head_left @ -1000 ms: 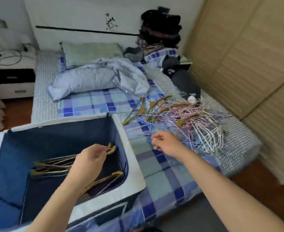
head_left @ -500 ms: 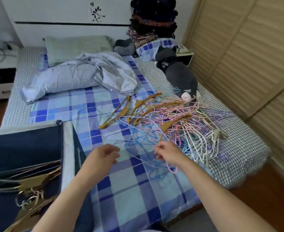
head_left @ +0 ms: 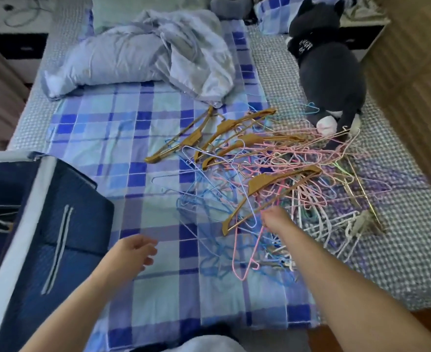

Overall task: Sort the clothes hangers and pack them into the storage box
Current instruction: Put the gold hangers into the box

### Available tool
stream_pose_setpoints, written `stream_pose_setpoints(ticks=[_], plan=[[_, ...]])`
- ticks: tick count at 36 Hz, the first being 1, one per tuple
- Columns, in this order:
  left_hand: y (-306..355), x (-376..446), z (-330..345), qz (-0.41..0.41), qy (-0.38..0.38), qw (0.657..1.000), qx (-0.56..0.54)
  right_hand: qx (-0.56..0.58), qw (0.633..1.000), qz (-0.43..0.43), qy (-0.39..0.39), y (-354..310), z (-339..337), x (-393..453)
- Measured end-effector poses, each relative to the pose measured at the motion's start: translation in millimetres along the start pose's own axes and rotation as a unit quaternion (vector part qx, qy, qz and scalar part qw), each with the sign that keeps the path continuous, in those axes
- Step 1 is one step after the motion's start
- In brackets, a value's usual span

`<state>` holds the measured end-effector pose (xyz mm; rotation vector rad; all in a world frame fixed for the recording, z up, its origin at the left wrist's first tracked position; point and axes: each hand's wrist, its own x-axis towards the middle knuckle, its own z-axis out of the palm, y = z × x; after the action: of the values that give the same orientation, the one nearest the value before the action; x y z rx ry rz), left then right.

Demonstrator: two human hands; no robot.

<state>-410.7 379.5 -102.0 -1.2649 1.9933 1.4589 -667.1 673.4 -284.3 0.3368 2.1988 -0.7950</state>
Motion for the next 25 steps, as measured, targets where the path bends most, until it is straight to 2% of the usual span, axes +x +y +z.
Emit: stream_pose_setpoints(ticks=[5,12,16,18,20,25], plan=[[2.4,3.2,14.7,-0.032,0.006,0.999,-0.016,-0.065,0.995,-0.070,0.019,-68.5,-8.8,-13.9],[3.9,28.6,12.5,-0.064,0.018,0.998,-0.005,-0.162,0.985,-0.038,-0.047,-97.5,19.1,55.2],[-0.9,31.0,7.7,-0.071,0.024,0.997,-0.012,-0.075,0.997,-0.002,-0.035,-99.8,28.5,58.3],[-6.0,29.5,8.1,-0.082,0.016,0.996,-0.026,0.053,0.999,0.011,0.004,-91.2,36.0,58.5],[-7.6,29.3,8.5,-0.083,0.010,0.996,-0.037,0.158,0.986,0.023,0.054,-81.4,37.1,54.1],[-5.1,26.9,11.0,-0.084,-0.009,0.995,-0.050,0.168,0.977,-0.052,0.124,-56.0,22.7,19.0]])
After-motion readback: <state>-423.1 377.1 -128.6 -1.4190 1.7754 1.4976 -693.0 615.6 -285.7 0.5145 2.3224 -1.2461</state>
